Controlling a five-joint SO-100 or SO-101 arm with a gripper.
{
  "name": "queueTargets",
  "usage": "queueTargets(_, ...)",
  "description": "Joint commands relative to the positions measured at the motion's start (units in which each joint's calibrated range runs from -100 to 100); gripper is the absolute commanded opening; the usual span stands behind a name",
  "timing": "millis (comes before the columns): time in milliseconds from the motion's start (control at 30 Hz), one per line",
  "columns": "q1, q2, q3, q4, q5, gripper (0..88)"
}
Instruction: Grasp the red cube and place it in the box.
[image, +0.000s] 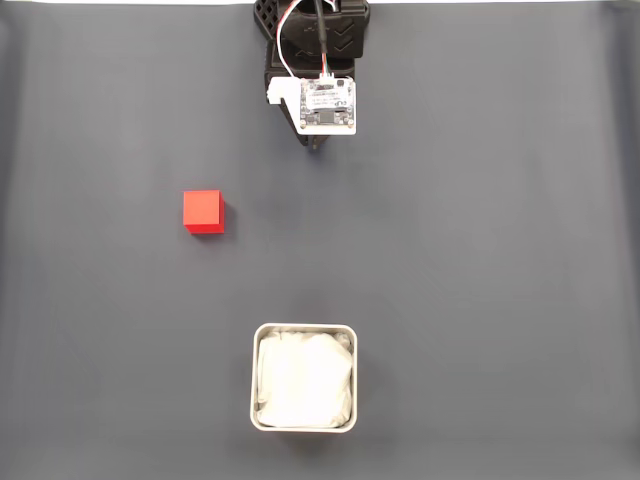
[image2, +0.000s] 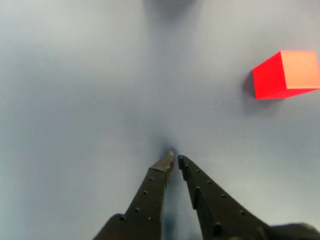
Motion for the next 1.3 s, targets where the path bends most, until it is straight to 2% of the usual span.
queueTargets(0, 0.74, 0.17, 0.45, 1.28, -0.34, 0.0)
queueTargets(200, 0.45, 0.17, 0.45, 1.03, -0.05, 0.0)
queueTargets(333, 1.59, 0.78, -1.01, -7.0, -0.54, 0.0)
queueTargets(533, 0.59, 10.23, -22.18, -14.7, -0.73, 0.0)
queueTargets(700, 0.59, 21.23, -42.98, -12.08, 0.1, 0.0)
queueTargets(1000, 3.72, 37.61, -67.07, -2.57, 1.51, 0.0)
queueTargets(1267, 9.76, 46.79, -78.02, 1.28, 1.71, 0.0)
